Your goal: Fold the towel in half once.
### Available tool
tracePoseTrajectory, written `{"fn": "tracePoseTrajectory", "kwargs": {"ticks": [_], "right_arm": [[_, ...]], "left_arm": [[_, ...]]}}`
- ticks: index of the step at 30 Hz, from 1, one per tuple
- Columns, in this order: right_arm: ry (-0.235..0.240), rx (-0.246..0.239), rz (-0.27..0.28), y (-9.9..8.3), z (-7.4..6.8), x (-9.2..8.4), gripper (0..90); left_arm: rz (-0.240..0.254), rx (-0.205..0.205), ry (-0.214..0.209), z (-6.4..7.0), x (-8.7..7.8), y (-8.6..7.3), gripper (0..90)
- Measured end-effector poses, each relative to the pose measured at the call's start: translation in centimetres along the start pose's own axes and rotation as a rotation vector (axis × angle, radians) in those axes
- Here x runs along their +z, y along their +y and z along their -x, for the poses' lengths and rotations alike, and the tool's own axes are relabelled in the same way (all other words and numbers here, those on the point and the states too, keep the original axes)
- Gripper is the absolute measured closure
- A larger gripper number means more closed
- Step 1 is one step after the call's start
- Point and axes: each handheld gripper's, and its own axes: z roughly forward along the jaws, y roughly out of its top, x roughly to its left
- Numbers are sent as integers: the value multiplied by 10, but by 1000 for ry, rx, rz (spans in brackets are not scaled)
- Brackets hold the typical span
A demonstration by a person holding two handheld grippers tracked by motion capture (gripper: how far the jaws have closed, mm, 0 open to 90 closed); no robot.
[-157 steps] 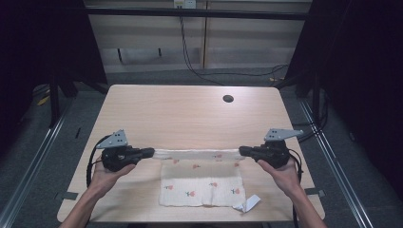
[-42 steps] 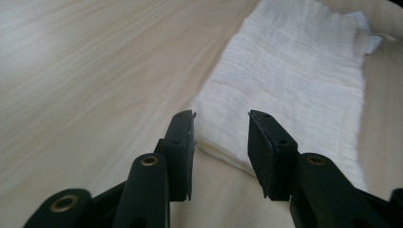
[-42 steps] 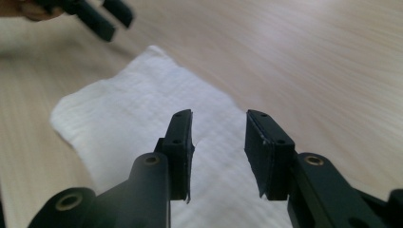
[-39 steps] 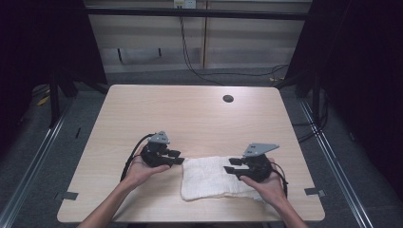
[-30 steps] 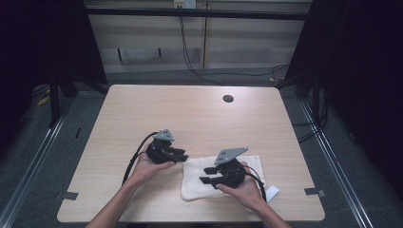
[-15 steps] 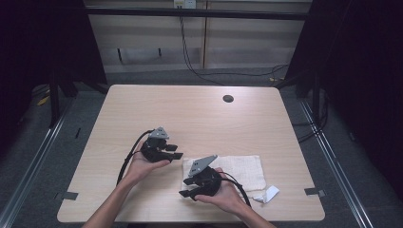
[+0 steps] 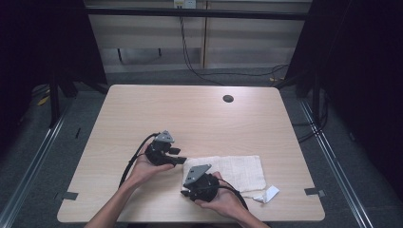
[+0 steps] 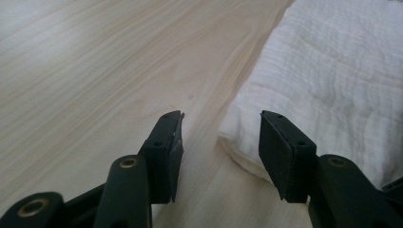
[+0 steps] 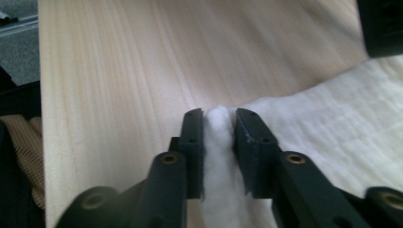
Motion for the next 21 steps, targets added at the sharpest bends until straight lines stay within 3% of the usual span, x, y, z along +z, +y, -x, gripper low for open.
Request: {"fn": "tracePoseTrajectory", "kwargs": {"ticks": [4,10,17,21], "right_arm": [[-14,12,-18,2,1,0,811],[3,24,-22,2,4,0,830],[8,49,-12,1,4,0,831],[6,47,-14,2,4,0,838]], "left_arm": [[-26,11,-26,4,12,-1,501],[-56,23,-15,8,19,-1,548],[-77,76,-46,12,18,-2,830],[-76,61,-57,11,18,-2,854]]}}
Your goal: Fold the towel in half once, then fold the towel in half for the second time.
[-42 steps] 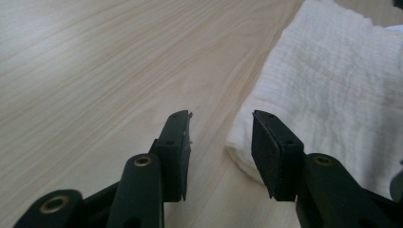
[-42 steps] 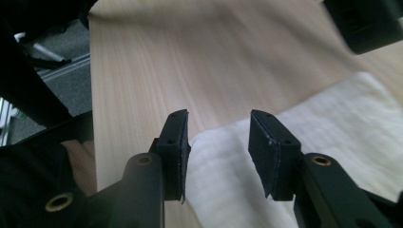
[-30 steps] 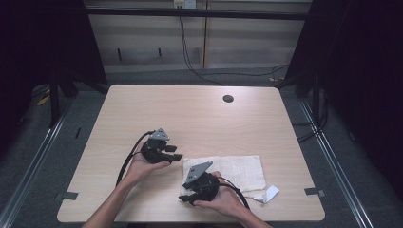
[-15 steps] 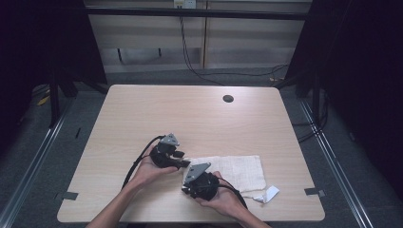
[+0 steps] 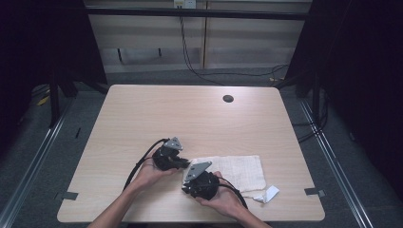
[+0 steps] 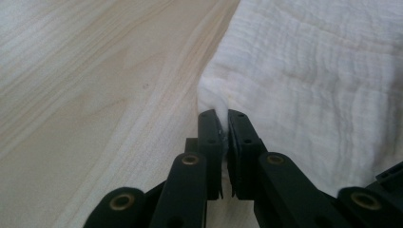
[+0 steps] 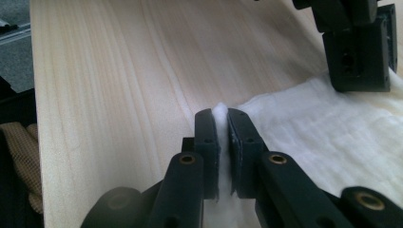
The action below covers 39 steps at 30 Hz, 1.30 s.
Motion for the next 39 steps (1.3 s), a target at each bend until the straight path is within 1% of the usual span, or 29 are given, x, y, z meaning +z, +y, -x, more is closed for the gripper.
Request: {"fn": "tracePoseTrajectory", "kwargs": {"ticks": [1,2,3,5,6,7,8,9,11,12,13,14,15,16,17,18,19,20,21,23,25,26,27,29,30,33,37,38,39], "right_arm": [[2,-3,-1,0,1,0,839],[6,-4,0,0,1,0,840],[13,15,0,0,2,0,842],[24,25,8,0,4,0,844],[29,36,8,0,4,0,844],[31,40,3,1,4,0,844],[37,42,8,1,5,-1,844],[47,40,17,2,6,-2,844],[57,61,38,5,7,-4,844],[53,64,36,5,7,-5,844],[50,67,42,5,7,-6,844],[58,80,55,4,7,-7,844],[60,84,53,4,6,-8,844],[57,78,65,4,6,-9,844],[51,73,67,4,5,-11,844],[46,65,70,4,5,-13,844],[48,72,79,4,5,-15,844],[52,70,87,4,5,-16,844],[53,74,94,5,5,-18,844],[60,78,110,5,4,-20,844],[58,81,122,7,5,-23,844],[58,77,128,7,5,-24,844],[66,79,137,8,6,-25,844],[62,87,150,9,6,-27,844],[68,90,156,10,7,-29,844],[63,85,179,13,6,-32,844],[53,79,197,16,3,-35,843],[54,78,201,17,2,-36,843],[52,75,205,17,2,-37,843]], "left_arm": [[15,1,-2,-1,0,-1,856],[27,-13,-1,-1,0,-1,856],[28,-13,-5,-2,-1,0,857],[21,-10,-24,-3,-1,0,857],[25,-21,-38,-3,-2,0,856],[26,-25,-35,-4,-3,0,856],[44,-35,-44,-5,-4,-1,856],[48,-39,-38,-6,-6,-1,856],[64,-58,-46,-7,-9,-1,856],[73,-62,-53,-8,-11,-1,856],[80,-67,-48,-8,-13,0,856],[85,-66,-48,-8,-14,0,856],[93,-71,-54,-8,-14,0,856],[90,-70,-53,-8,-15,0,856],[95,-77,-59,-8,-15,1,856],[99,-84,-56,-8,-16,1,856],[99,-81,-51,-7,-18,1,856],[117,-91,-51,-7,-20,2,855],[117,-88,-50,-7,-22,3,856],[145,-97,-64,-7,-25,4,856],[142,-94,-60,-8,-26,5,856],[147,-110,-68,-9,-26,6,857],[146,-113,-66,-10,-27,6,857],[161,-121,-69,-12,-29,5,857],[157,-117,-65,-12,-30,5,856],[172,-120,-59,-12,-35,6,856],[196,-126,-74,-13,-42,7,856],[192,-121,-70,-13,-42,7,855],[195,-125,-70,-12,-41,7,855]]}}
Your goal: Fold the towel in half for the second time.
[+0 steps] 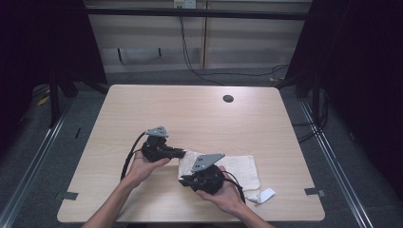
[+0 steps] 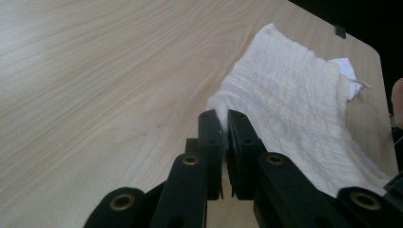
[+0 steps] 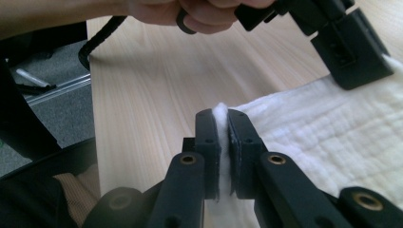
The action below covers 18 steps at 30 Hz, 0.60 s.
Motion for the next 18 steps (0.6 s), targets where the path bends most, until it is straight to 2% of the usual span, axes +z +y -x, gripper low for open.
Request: {"fn": "tracePoseTrajectory", "kwargs": {"ticks": [6,8,12,16,18], "right_arm": [[6,9,16,3,0,-3,843],[11,7,21,4,-1,-3,843],[19,2,20,5,-5,-1,843],[22,2,30,7,-7,2,843],[25,1,35,10,-9,3,843]], "left_arm": [[4,-2,2,0,-3,0,854],[11,-21,0,1,-5,1,854],[16,-6,-3,3,-11,2,853],[33,-15,-3,3,-17,0,853],[28,-6,8,2,-20,2,851]]}}
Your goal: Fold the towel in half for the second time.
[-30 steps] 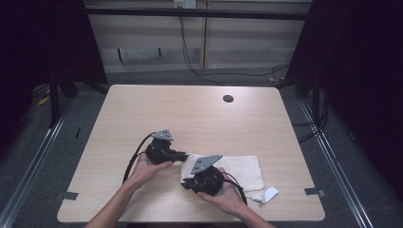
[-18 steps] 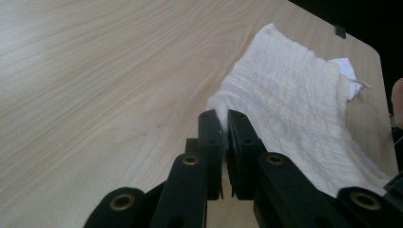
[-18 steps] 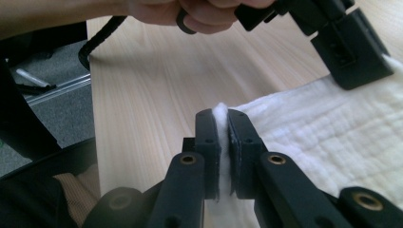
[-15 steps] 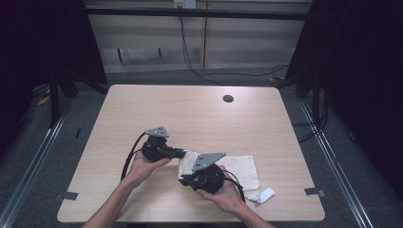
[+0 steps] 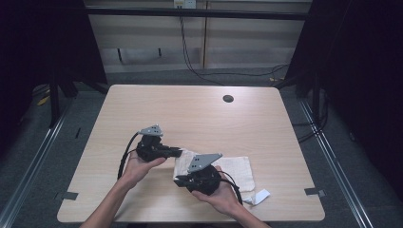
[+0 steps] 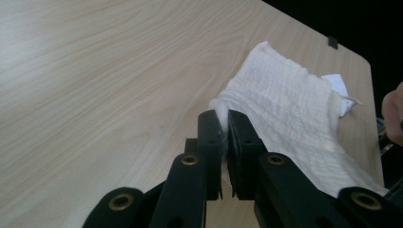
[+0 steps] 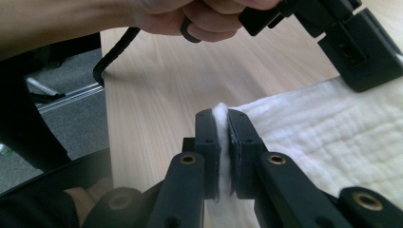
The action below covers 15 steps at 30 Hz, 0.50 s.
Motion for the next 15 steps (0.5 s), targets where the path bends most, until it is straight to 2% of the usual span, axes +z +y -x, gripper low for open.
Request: {"fn": "tracePoseTrajectory", "kwargs": {"ticks": [2,9,11,15], "right_arm": [[-5,-19,0,7,-2,1,842],[7,-28,26,18,-1,1,842],[10,-25,32,20,1,2,842],[8,-27,29,23,-1,7,842]], "left_arm": [[18,-12,-6,-2,-3,2,851],[53,-18,8,-7,-18,2,851],[54,-19,31,-9,-23,0,850],[56,-27,39,-12,-33,-2,850]]}}
